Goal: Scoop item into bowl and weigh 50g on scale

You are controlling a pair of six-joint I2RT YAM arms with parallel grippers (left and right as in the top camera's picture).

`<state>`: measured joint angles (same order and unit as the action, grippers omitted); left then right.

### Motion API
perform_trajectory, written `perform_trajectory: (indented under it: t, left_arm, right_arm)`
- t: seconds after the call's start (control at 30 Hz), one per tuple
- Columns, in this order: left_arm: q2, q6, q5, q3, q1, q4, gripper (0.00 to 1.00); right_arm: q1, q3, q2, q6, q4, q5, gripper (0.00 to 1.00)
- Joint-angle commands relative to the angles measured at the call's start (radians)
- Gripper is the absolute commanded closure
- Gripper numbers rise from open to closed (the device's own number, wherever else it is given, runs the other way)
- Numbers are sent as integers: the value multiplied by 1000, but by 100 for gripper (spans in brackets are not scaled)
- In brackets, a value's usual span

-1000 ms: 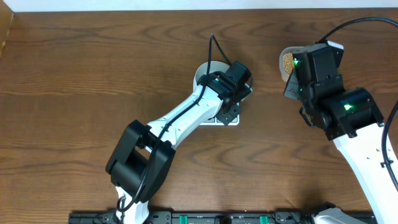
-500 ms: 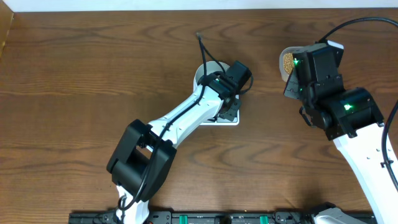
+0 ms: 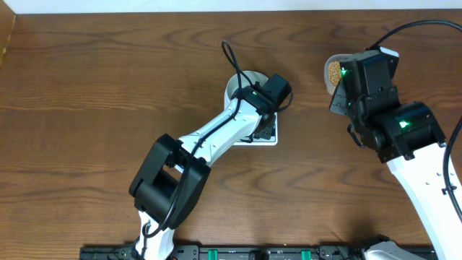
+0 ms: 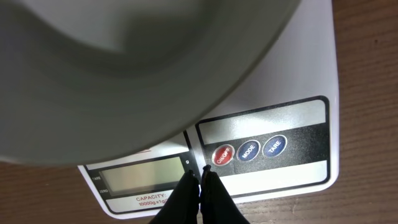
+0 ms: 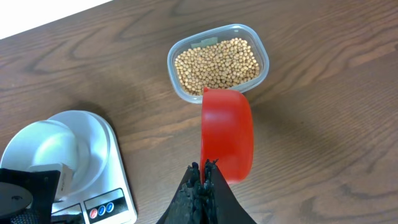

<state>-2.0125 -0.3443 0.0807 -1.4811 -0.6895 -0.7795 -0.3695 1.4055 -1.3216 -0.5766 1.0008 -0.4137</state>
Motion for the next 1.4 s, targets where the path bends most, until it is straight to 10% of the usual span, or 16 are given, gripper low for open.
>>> perform_trajectory:
  t: [0.0,1.37]
  left_arm:
    - [-6,-17,18,6,-2,-3,93]
    - [-8,-234,72,82,-47,74,93]
  right_arm:
    - [11,18,-1,-5,-2,-2,99]
    - [11,18,-1,14,-17,2,99]
